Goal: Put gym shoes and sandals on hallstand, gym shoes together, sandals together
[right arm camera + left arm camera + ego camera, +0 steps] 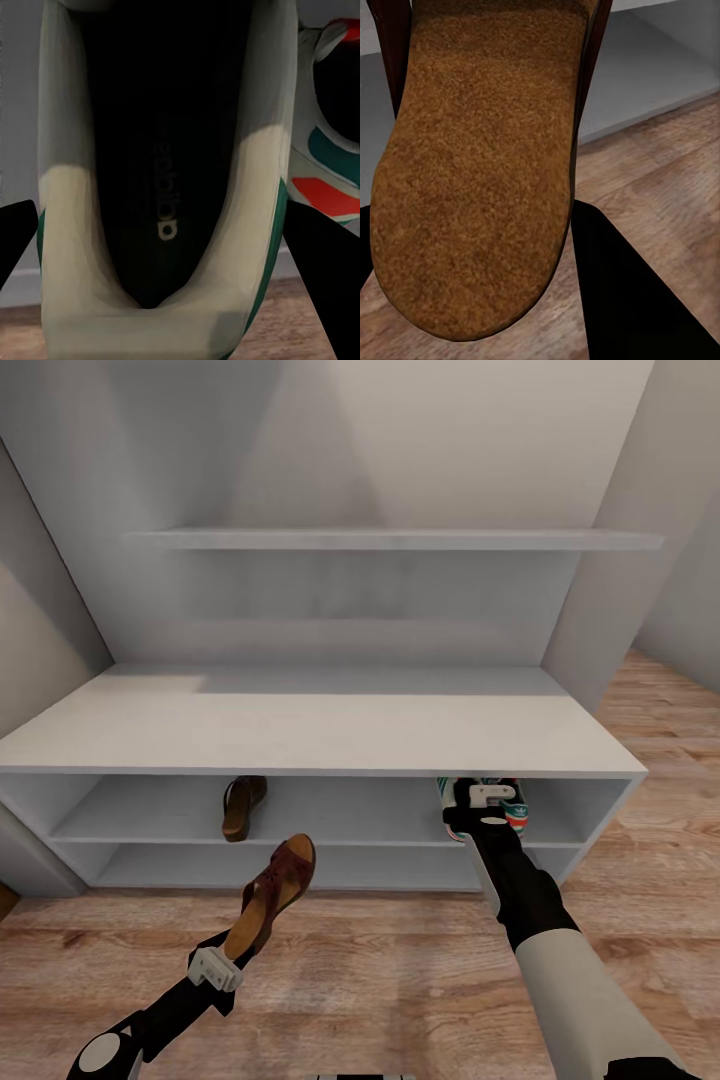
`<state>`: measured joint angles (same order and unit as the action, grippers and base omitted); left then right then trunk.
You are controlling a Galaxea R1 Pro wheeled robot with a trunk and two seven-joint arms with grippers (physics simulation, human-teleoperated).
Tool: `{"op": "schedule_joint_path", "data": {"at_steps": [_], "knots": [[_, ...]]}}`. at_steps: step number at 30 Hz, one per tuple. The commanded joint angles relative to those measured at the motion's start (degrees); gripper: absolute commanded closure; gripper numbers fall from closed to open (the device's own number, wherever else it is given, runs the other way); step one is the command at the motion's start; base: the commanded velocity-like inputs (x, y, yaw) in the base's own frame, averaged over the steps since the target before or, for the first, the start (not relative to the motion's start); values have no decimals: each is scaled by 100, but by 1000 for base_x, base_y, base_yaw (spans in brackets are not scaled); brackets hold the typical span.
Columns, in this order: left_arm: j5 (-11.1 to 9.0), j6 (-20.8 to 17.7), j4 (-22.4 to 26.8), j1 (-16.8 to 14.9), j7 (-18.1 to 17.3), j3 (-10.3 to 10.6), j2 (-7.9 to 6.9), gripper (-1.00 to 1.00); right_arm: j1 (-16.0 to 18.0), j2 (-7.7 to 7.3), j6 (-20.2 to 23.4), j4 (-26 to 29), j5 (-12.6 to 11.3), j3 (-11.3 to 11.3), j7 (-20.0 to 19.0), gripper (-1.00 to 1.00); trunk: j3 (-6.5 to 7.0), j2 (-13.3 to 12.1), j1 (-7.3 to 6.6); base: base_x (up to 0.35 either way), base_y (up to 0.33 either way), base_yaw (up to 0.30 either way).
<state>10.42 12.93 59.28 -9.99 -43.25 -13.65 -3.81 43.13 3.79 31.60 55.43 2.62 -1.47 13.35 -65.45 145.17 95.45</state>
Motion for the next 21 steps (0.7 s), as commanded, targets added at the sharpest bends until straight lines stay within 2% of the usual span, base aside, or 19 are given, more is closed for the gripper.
{"op": "schedule_joint_path", "data": {"at_steps": [1,10,21], "knots": [[74,52,4,-3,-17,-15,3,100,3,-1,38,4,26,-11,20,100,-5,2,-1,0,0,0],[74,52,4,-5,-17,-13,3,100,101,-8,-307,-444,22,-7,24,100,-5,2,-1,0,0,0],[74,52,4,-3,-17,-15,3,100,246,-10,-398,-794,26,-10,27,100,-5,2,-1,0,0,0]]}}
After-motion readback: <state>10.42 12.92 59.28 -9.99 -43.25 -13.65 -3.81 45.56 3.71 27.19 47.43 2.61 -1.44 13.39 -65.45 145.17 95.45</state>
